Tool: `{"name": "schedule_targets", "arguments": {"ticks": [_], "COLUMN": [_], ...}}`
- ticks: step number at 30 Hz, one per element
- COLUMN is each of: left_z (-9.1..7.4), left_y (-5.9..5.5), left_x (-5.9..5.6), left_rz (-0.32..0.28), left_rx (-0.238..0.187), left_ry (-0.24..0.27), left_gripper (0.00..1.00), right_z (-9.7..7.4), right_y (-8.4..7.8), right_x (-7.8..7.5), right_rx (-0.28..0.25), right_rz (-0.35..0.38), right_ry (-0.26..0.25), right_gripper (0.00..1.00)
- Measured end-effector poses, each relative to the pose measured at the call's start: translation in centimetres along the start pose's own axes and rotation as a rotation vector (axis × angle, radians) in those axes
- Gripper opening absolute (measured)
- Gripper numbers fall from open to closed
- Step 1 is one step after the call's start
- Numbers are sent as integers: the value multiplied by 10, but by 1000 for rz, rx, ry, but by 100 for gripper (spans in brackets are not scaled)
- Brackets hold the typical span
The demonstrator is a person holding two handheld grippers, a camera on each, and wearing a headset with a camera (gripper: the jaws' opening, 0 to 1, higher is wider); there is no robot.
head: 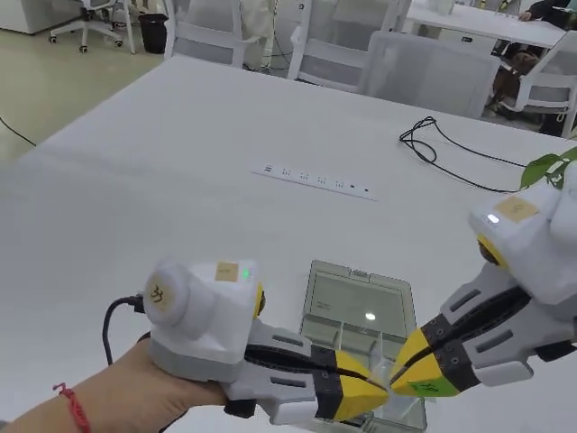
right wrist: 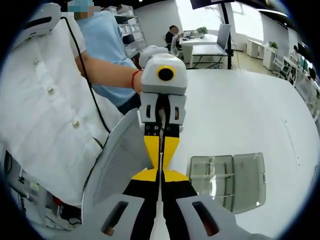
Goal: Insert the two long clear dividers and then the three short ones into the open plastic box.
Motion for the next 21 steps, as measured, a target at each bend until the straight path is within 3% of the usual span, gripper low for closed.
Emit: {"name": "schedule_targets", "arguments": {"ticks": [13,21], "left_z": [-4,-16], "left_y": [-7,-17], "left_x": [6,16], "left_rz": [6,-5], "left_rx": [27,49], "left_ry": [37,99], "left_gripper": [0,2], "right_z": [-2,-7], "right_y": [-2,-6], "right_x": [-6,-15], "right_rx": [5,1], "right_rz": [-1,22], "right_ry": [-20,-58], "right_gripper": [3,3]}}
Point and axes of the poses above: the centre of the closed fingertips' face, and the gripper's own axes: z roughly forward along the fingers, x roughly to its left, y roughly out of its top, the point moved 4 cm from there along -z, roughly backward along the fingers, and after that the axes turned 13 degrees about x, right-handed, at the moved point
